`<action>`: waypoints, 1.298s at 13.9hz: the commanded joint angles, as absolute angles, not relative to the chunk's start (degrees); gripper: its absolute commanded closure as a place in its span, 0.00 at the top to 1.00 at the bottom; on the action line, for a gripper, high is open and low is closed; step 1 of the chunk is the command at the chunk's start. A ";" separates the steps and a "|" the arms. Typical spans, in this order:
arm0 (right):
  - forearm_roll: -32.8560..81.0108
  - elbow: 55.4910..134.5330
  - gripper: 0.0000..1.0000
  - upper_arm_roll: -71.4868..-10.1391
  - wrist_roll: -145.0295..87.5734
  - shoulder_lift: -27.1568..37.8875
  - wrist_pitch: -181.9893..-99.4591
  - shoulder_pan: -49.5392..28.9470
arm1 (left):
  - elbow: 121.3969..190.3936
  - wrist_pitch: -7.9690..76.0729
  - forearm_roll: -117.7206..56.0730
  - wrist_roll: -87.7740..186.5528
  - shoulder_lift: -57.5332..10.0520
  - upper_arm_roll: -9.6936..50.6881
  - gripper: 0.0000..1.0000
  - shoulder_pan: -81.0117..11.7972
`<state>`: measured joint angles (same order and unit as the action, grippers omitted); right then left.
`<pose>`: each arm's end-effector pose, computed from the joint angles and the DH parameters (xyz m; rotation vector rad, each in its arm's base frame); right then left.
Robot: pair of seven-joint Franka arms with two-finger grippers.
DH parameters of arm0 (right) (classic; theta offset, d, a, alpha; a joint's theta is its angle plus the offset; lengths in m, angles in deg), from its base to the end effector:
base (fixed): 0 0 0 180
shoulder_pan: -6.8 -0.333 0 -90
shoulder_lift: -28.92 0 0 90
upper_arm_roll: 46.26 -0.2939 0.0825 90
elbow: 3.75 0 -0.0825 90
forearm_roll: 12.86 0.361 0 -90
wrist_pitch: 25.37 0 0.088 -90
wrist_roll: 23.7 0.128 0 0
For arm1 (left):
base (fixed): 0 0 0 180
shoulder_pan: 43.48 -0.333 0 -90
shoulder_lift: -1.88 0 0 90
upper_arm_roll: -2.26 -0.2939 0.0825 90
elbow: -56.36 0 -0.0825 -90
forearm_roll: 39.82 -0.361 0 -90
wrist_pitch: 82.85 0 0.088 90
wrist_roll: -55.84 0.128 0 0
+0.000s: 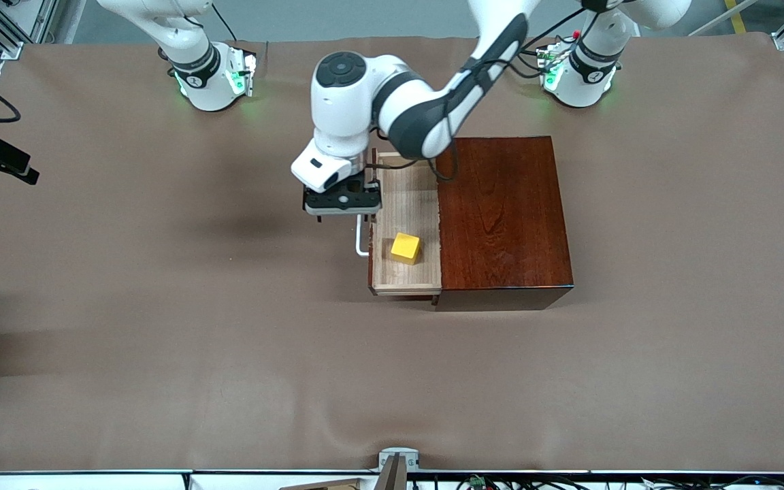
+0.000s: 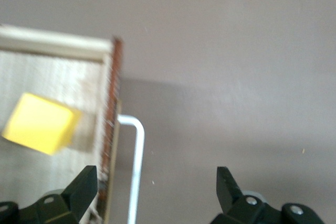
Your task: Open drawer, take yellow block, close drawer
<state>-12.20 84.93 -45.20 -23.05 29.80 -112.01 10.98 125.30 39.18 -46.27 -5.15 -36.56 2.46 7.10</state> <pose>0.5189 -0.0461 0.5947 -3.1248 0.1599 0.0309 0.4701 -0.5639 0.3816 2.9612 0.1954 0.3381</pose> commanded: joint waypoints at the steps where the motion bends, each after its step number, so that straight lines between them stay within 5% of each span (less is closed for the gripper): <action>1: -13.21 84.67 1.00 -46.17 -22.47 29.53 -111.41 11.73 | 126.66 35.56 -44.30 -4.54 -31.62 2.87 1.00 1.36; 9: -12.15 84.50 1.00 -46.26 -1.33 25.06 -111.94 1.28 | 132.99 30.62 -44.91 1.94 -26.33 2.88 1.00 -13.58; 14: -3.47 84.06 1.00 -46.35 32.57 20.40 -116.93 -9.60 | 141.59 30.62 -45.35 10.99 -19.94 2.87 1.00 -20.44; 18: -3.36 76.17 1.00 -46.35 63.24 11.62 -119.94 -19.29 | 148.36 30.62 -45.35 19.00 -13.08 3.05 1.00 -24.49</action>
